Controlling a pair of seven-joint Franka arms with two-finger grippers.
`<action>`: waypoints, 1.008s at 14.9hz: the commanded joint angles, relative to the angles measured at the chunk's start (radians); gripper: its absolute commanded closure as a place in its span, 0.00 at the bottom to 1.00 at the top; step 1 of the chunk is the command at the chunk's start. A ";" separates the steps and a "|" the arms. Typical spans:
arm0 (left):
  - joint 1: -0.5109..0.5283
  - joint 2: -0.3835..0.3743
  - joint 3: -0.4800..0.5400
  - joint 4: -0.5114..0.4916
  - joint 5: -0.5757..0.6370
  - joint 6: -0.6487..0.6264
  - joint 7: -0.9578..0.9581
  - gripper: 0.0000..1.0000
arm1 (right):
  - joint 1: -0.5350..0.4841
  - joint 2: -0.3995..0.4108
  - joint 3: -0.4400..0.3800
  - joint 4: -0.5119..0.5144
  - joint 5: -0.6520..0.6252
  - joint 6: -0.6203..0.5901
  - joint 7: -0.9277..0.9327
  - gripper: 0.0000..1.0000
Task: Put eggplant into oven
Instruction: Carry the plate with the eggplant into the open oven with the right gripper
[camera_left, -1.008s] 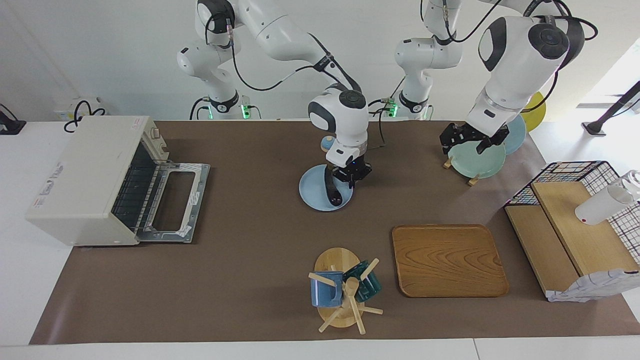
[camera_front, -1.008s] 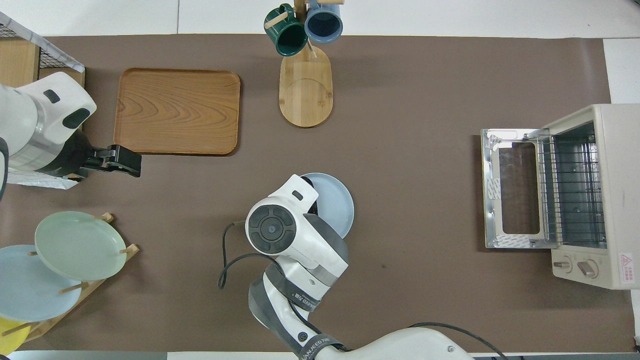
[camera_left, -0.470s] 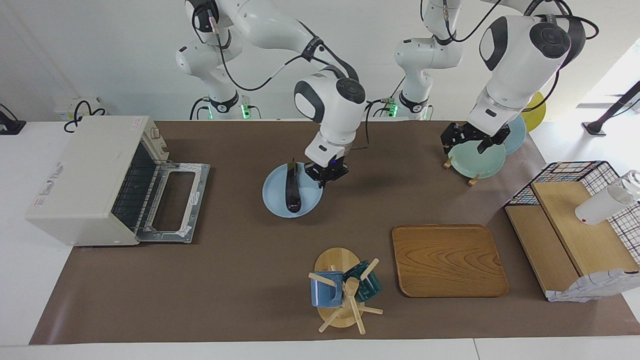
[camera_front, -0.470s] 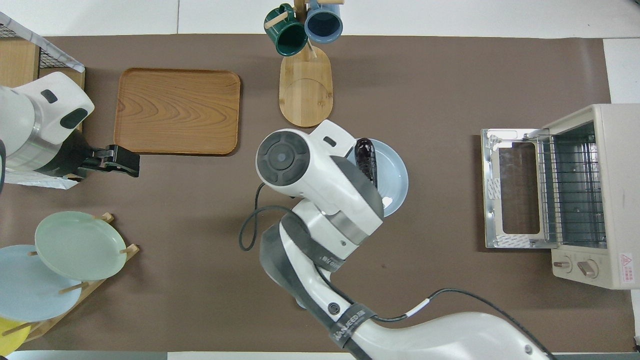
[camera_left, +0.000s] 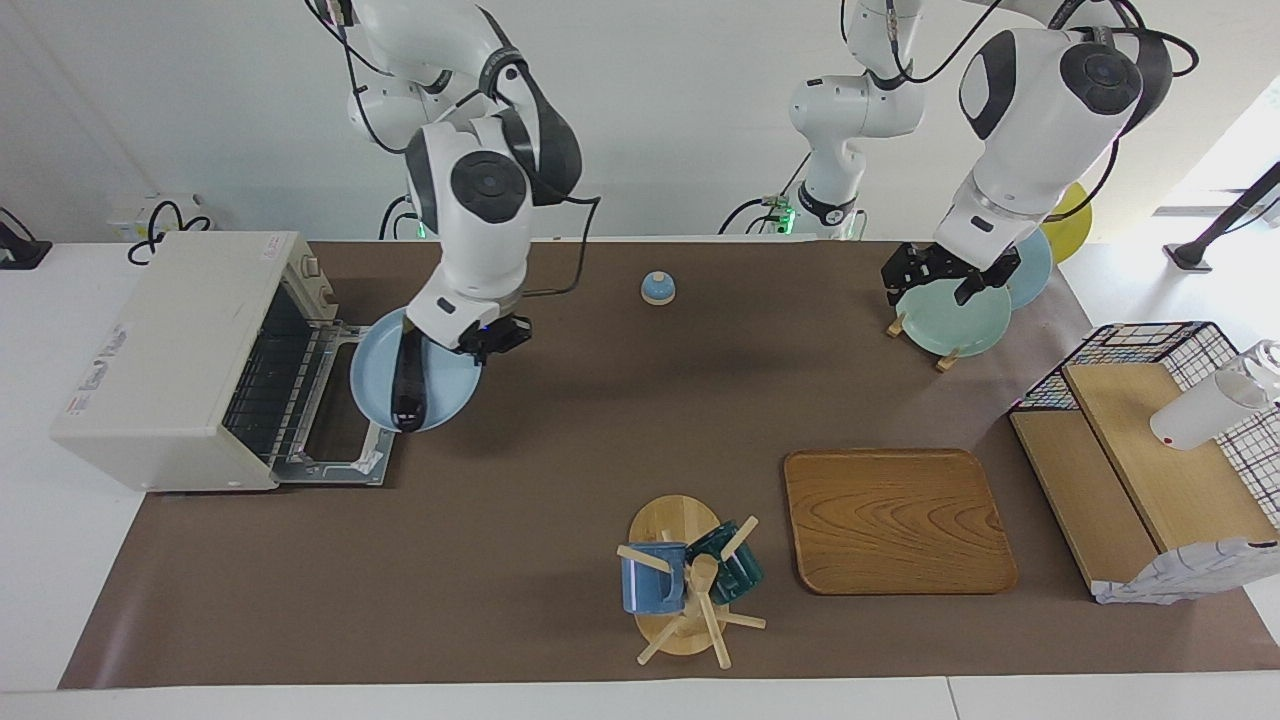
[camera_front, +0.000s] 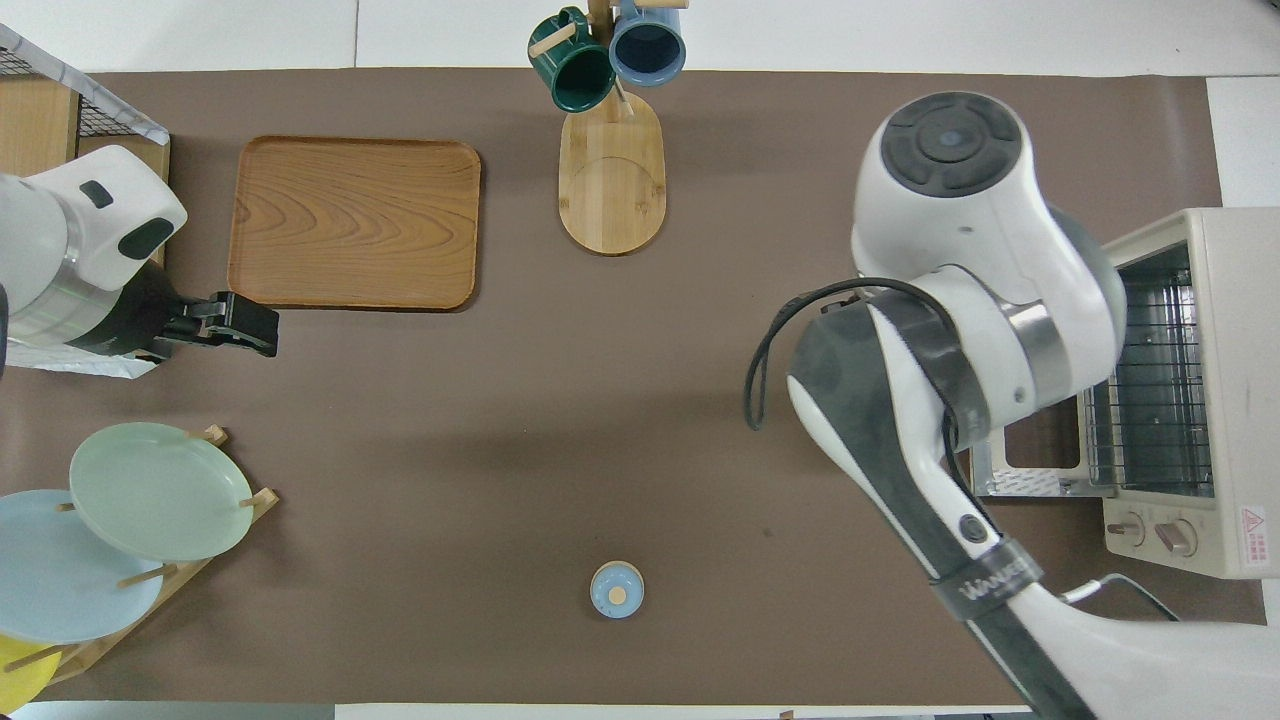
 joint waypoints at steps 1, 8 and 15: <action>0.009 -0.028 -0.009 0.002 -0.010 -0.037 0.023 0.00 | -0.098 -0.089 0.016 -0.140 -0.016 0.018 -0.108 1.00; 0.006 -0.041 -0.009 0.012 -0.026 -0.058 0.023 0.00 | -0.329 -0.148 0.014 -0.302 -0.016 0.157 -0.379 1.00; 0.009 -0.042 -0.006 0.010 -0.030 -0.061 0.025 0.00 | -0.390 -0.204 0.014 -0.480 -0.016 0.345 -0.438 1.00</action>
